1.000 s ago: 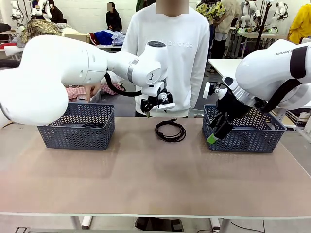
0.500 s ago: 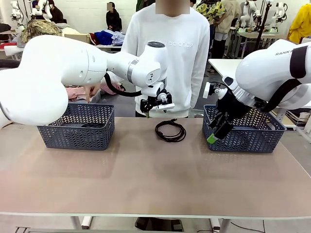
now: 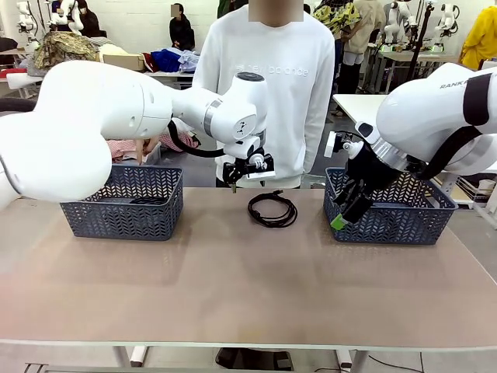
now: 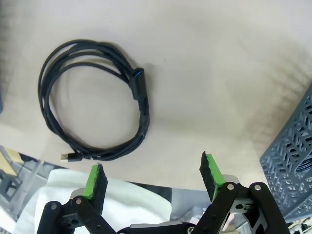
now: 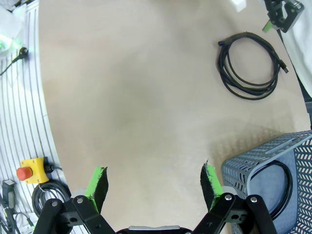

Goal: Organize the cables according to human instructions.
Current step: Pick up a bundle of cables and place it in the basket indicated by the human.

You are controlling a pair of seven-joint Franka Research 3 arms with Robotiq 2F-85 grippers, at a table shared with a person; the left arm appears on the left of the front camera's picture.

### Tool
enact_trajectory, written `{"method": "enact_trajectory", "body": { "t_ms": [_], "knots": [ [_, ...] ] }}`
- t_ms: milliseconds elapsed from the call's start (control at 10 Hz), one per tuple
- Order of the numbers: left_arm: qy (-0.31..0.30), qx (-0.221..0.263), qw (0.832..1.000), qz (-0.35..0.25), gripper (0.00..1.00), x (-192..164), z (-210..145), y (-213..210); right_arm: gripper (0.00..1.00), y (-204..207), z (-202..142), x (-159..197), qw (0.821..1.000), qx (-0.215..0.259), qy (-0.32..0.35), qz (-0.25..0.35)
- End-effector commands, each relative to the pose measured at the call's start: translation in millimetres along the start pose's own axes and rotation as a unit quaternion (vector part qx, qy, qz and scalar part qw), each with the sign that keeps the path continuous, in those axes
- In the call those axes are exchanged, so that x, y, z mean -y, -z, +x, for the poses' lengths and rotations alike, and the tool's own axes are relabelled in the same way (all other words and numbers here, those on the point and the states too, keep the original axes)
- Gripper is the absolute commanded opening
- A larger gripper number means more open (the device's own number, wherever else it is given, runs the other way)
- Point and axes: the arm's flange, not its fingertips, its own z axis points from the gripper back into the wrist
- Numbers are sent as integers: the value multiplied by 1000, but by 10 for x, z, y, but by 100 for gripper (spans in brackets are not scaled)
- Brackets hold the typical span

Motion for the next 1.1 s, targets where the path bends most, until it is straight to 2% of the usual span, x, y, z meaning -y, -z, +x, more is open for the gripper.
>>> {"method": "enact_trajectory", "body": {
  "t_ms": [0, 300, 600, 1000],
  "knots": [
    [43, 1, 999, -11, 100, -76, -110, 24, 100, -12, -4, -6, 1000, 1, 1, -2],
    [61, 3, 998, -12, 100, -186, -154, 167, 100, -12, -4, -6, 1000, 1, 1, -2],
    [108, 1, 994, -21, 100, -236, -145, 350, 100, -12, -4, -6, 1000, 1, 1, -2],
    [122, 15, 992, -21, 100, -238, -130, 522, 100, -12, -4, -6, 1000, 1, 1, -2]
  ]
}}
